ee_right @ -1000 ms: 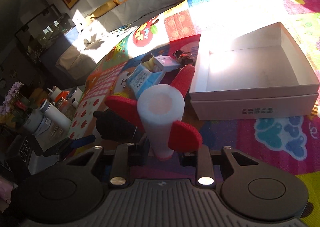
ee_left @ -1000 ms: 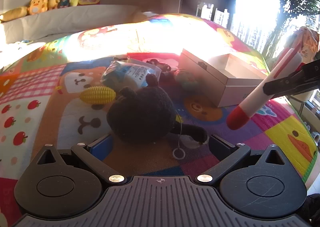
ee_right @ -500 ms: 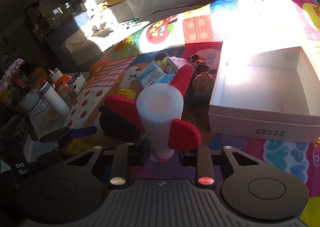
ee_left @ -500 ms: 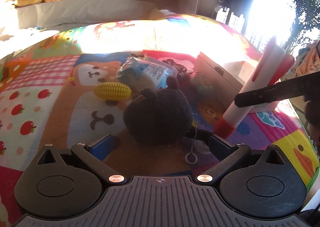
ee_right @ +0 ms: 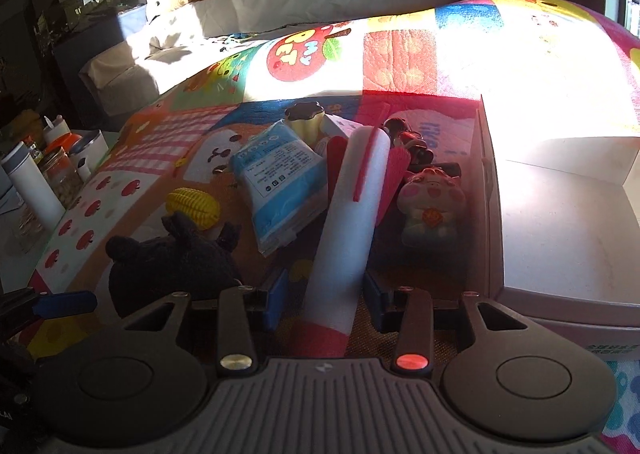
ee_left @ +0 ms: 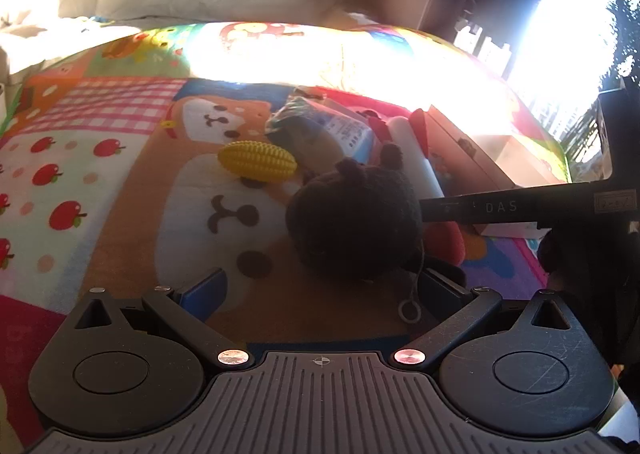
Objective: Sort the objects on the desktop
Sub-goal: 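Lift the foam rocket with the right gripper while the left lifts the black plush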
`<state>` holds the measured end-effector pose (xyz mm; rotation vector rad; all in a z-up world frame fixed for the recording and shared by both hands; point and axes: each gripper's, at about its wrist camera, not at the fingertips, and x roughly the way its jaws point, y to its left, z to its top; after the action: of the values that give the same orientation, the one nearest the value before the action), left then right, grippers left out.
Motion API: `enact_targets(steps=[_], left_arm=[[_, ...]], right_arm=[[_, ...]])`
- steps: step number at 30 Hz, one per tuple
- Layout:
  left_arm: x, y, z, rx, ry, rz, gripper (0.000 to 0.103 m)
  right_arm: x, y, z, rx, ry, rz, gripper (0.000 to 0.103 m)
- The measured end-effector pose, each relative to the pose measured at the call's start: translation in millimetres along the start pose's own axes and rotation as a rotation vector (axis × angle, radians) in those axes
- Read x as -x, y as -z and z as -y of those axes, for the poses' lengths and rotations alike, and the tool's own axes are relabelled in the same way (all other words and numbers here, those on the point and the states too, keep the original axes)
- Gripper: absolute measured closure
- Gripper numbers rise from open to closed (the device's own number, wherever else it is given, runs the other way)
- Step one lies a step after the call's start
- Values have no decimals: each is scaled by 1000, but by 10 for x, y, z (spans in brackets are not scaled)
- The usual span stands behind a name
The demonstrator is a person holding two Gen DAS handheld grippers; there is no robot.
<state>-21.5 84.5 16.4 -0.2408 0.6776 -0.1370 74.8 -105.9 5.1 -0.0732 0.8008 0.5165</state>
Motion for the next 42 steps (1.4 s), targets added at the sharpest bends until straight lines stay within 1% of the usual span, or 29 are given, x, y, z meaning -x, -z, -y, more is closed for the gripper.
enact_targets(steps=[2, 5, 6, 7, 8, 9, 11, 13, 15, 16, 18, 20, 21, 23, 24, 25, 26, 27, 28, 29, 30, 31, 33, 37, 39, 41, 42], left_arm=[[0, 20, 96, -33, 2, 15, 0], [-20, 14, 198, -63, 15, 15, 0], [-29, 12, 221, -66, 9, 16, 0], [-45, 9, 238, -70, 1, 15, 0], [-67, 4, 251, -72, -8, 11, 0], [-98, -1, 254, -68, -20, -1, 0], [-157, -16, 240, -41, -22, -37, 0], [-177, -17, 221, -21, -9, -53, 0], [-161, -1, 207, -23, -20, -45, 0], [-153, 4, 198, -29, -28, -45, 0], [-138, 9, 162, -31, -48, -57, 0], [-105, 13, 103, -16, -58, -59, 0], [-81, 14, 71, -8, -59, -55, 0], [-36, 4, 31, 6, -61, -40, 0], [-28, -3, 29, 9, -59, -35, 0], [-26, -17, 40, 11, -54, -31, 0], [-28, -34, 61, 9, -48, -26, 0], [-30, -52, 106, 0, -42, -19, 0], [-31, -64, 156, -14, -37, -12, 0], [-35, -76, 224, -35, -33, -3, 0], [-45, -88, 285, -56, -34, 9, 0], [-62, -99, 334, -73, -39, 18, 0], [-165, -129, 434, -109, -79, 37, 0], [-405, -131, 535, -158, -157, 39, 0], [-453, -107, 548, -168, -174, 44, 0], [-439, -92, 540, -166, -182, 48, 8], [-415, -93, 532, -171, -183, 50, 15]], right_arm=[[56, 32, 36, 1, -16, -20, 71], [297, 130, 121, 9, -89, -33, 71], [422, 186, 166, 10, -111, -21, 70], [525, 233, 203, 11, -107, -2, 66], [623, 277, 239, 16, -84, 23, 63], [686, 309, 277, 20, -60, 41, 57], [756, 341, 409, 12, -10, 68, 54], [717, 314, 552, -34, 6, 64, 54], [606, 243, 643, -75, 10, 67, 54], [550, 204, 659, -87, -3, 62, 54], [433, 114, 669, -108, -11, 81, 55], [333, 42, 610, -118, 2, 100, 55], [310, 23, 588, -129, -14, 94, 55], [312, 32, 485, -121, -99, 78, 54], [317, 63, 390, -93, -118, 71, 51], [305, 98, 287, -56, -106, 60, 50], [276, 134, 199, -22, -74, 43, 50], [234, 174, 137, 5, -44, 22, 50], [183, 222, 96, 23, -29, -11, 59], [160, 269, 95, 22, -37, -37, 68], [201, 306, 100, 23, -31, -21, 74], [250, 331, 120, 21, -29, -27, 75], [411, 372, 198, -4, -39, -11, 75], [825, 439, 383, -51, -30, 26, 75], [1039, 495, 471, -66, -36, 44, 75], [1221, 579, 543, -76, -40, 54, 75], [1288, 629, 578, -85, -39, 53, 75]])
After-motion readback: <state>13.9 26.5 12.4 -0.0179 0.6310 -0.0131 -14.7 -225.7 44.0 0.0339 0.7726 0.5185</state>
